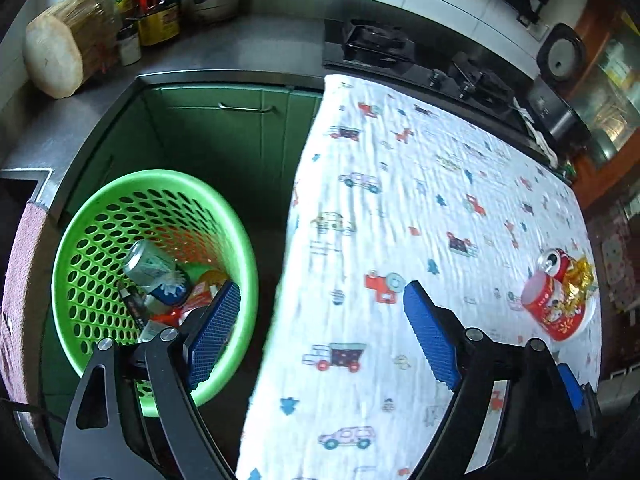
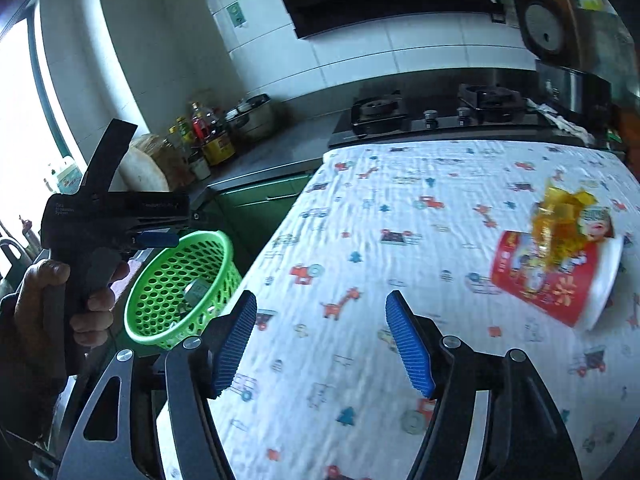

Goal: Collect trash
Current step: 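Grasp the yellow snack bag with the left tool while right tool grasps the red cup lid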

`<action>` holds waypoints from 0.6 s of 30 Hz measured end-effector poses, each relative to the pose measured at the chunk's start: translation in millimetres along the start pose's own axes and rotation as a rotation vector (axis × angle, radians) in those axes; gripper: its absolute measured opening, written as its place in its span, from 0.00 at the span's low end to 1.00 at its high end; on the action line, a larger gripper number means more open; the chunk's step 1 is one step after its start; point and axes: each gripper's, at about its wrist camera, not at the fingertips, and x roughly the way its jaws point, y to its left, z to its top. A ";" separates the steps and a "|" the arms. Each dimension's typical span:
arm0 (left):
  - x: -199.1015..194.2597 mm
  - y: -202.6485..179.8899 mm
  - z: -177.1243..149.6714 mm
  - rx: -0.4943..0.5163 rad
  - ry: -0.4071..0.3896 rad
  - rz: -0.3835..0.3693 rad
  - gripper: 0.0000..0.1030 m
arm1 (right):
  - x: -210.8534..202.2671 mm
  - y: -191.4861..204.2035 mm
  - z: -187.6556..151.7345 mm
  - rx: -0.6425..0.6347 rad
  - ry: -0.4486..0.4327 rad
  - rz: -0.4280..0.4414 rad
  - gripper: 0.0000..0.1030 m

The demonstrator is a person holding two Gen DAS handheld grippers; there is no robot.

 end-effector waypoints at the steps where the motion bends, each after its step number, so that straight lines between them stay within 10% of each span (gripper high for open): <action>1: 1.0 -12.8 -1.9 0.018 0.003 -0.009 0.81 | -6.9 -11.5 -2.3 0.013 -0.008 -0.019 0.63; 18: 42.6 -166.5 -30.4 0.173 0.104 -0.161 0.81 | -67.8 -162.7 -23.8 0.243 -0.060 -0.195 0.47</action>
